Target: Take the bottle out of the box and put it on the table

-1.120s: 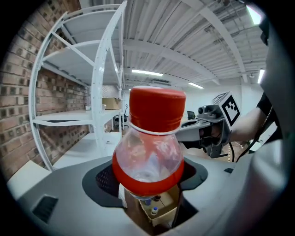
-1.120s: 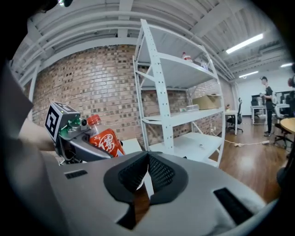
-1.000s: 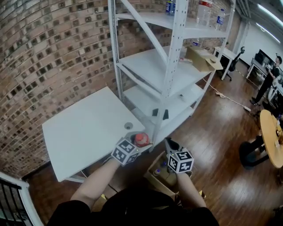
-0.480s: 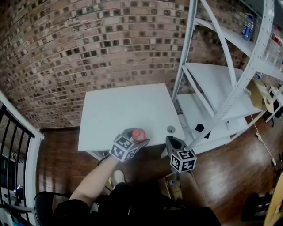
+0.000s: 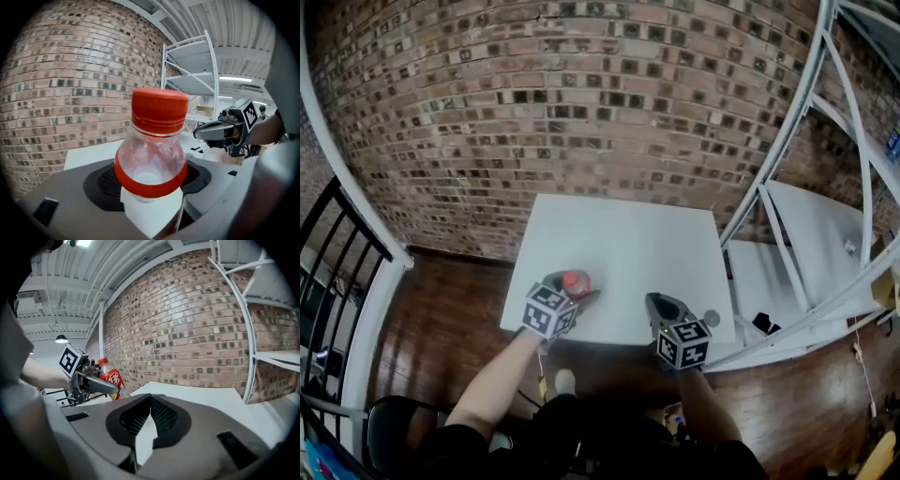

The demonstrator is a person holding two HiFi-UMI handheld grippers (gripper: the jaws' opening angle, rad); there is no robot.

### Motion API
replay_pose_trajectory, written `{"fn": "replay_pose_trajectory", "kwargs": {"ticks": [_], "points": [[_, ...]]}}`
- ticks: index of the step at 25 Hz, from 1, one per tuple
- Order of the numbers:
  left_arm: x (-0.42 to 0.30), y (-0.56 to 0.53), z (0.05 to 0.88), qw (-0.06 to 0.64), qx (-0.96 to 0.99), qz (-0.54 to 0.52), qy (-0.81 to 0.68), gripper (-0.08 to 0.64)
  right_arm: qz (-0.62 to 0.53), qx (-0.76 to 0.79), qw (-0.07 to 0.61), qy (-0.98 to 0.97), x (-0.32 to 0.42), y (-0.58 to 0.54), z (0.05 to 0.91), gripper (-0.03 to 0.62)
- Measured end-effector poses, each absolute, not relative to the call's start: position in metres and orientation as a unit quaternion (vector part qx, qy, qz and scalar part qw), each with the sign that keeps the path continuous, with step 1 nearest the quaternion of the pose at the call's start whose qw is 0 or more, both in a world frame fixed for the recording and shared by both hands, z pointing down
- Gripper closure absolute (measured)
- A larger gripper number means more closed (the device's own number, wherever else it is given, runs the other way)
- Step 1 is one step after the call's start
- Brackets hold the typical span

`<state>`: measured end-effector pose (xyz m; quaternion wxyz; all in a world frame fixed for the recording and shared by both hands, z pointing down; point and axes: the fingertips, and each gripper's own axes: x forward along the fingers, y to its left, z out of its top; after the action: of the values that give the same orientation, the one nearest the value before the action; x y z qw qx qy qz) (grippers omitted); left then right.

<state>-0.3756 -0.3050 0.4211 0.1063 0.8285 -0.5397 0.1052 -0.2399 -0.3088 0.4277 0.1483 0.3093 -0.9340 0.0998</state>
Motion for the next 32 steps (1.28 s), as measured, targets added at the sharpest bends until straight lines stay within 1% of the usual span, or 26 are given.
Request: {"fn": "replay_pose_trajectory", "kwargs": {"ticks": [7,14,20,26,32], "points": [[-0.462,-0.354,0.437,0.117,0.821,0.111,-0.548,0.249,0.110,0.309,0.148,-0.933,-0.329,-0.364,0.436,0.588],[-0.519,-0.395,0.453,0.137,0.804,0.119,-0.566,0.247,0.079,0.282,0.187,-0.938,-0.392,-0.381,0.456,0.588],[-0.540,-0.431,0.466,0.156,0.790,0.111,-0.583,0.245,0.107,0.288,0.180,-0.934,-0.403,-0.425,0.468,0.588],[-0.554,-0.474,0.488,0.182,0.772,0.130,-0.594,0.245,0.135,0.276,0.194,-0.932,-0.409,-0.471,0.496,0.588],[-0.572,-0.523,0.508,0.186,0.758,0.147,-0.608,0.245,0.149,0.265,0.202,-0.931,-0.416,-0.519,0.515,0.588]]}}
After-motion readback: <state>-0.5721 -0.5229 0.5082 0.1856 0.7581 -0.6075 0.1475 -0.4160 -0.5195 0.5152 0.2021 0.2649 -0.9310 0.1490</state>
